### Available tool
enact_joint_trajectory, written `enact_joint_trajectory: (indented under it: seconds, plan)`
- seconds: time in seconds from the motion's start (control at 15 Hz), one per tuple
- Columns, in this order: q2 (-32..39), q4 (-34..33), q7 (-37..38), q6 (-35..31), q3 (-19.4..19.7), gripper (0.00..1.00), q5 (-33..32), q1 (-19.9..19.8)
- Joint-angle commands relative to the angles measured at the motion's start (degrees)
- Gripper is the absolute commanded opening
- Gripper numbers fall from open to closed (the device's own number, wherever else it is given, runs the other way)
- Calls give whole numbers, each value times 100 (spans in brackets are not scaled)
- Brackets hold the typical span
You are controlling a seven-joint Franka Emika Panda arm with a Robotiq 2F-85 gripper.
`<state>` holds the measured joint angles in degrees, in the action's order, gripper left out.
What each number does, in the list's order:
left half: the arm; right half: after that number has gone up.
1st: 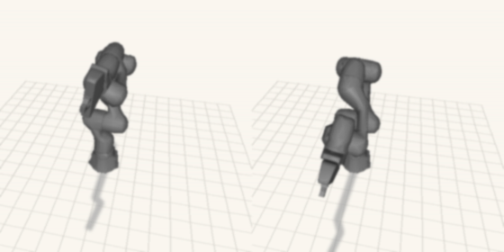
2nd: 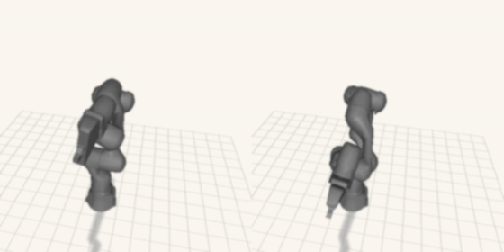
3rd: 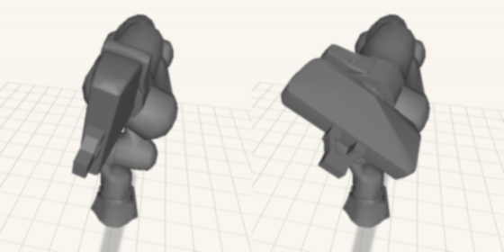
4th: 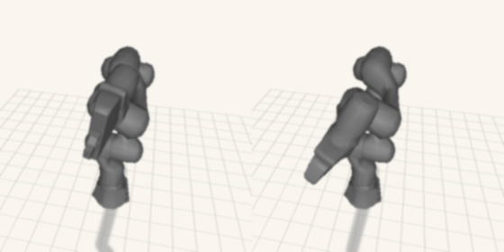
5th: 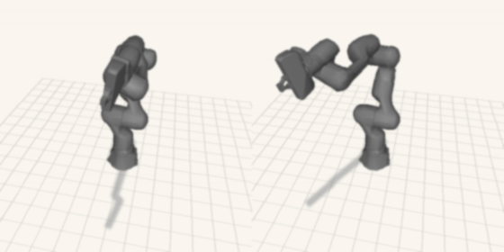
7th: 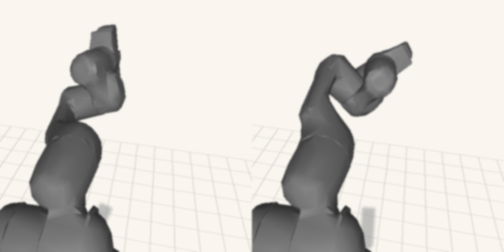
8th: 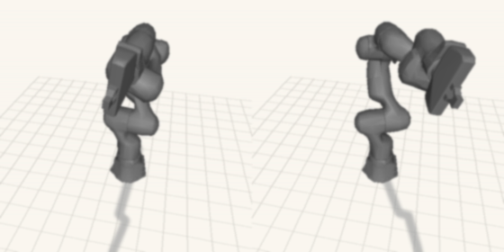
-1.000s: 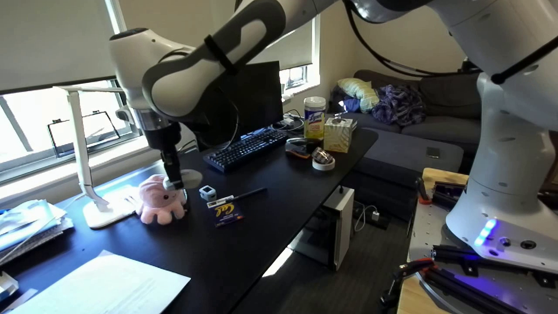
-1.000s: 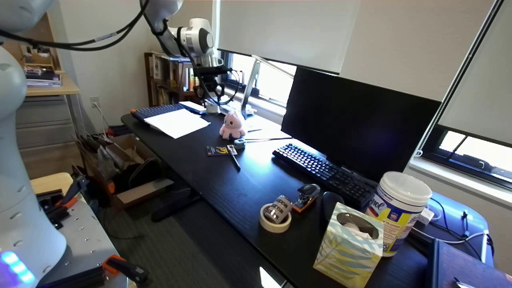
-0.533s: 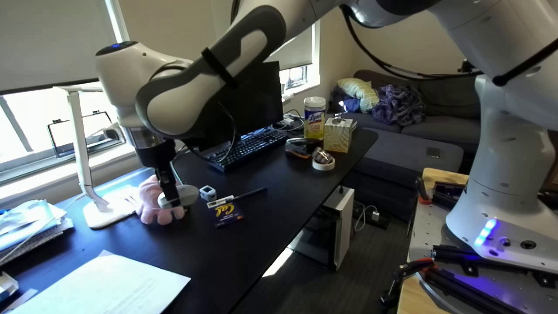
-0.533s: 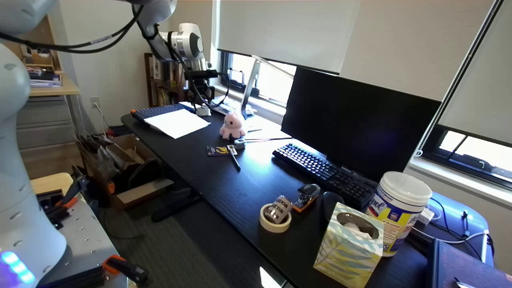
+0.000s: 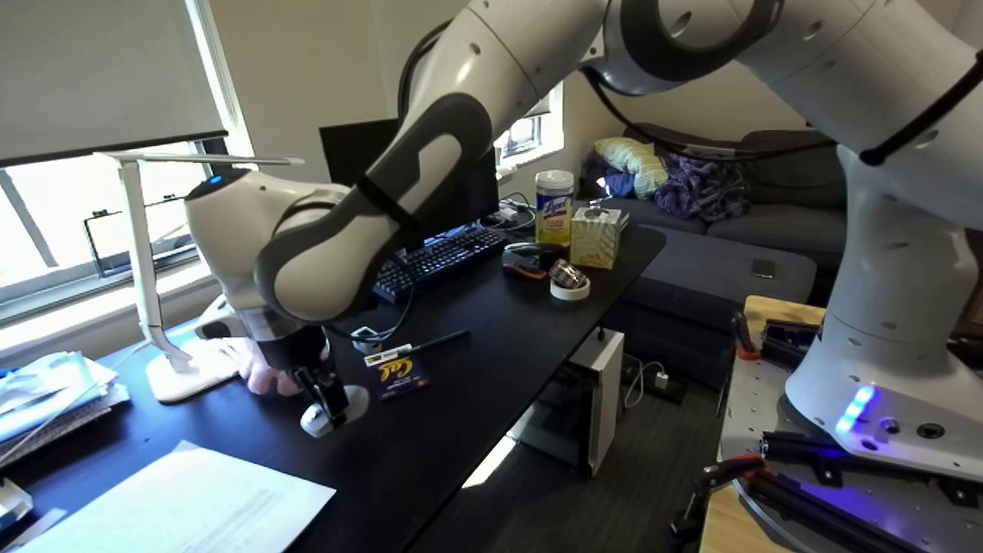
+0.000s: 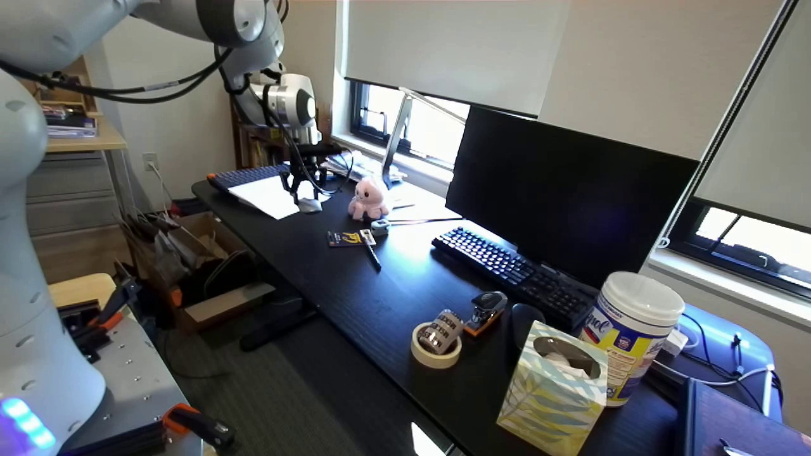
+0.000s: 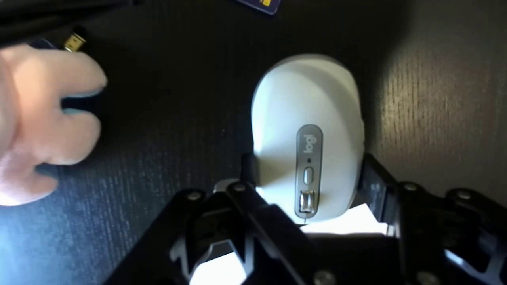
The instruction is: Move the mouse away from the keyboard
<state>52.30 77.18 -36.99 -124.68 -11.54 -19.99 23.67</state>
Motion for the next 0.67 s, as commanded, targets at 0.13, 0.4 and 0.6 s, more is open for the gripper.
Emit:
enact_joint_trajectory:
  seconds: [0.13, 0.4, 0.6]
  plan:
    - [692, -504, -1310, -276, -73, 39, -374, -1]
    - [782, -652, -1703, -440, 17, 39, -544, 121]
    - [779, -667, -1697, -522, 30, 89, -500, 167]
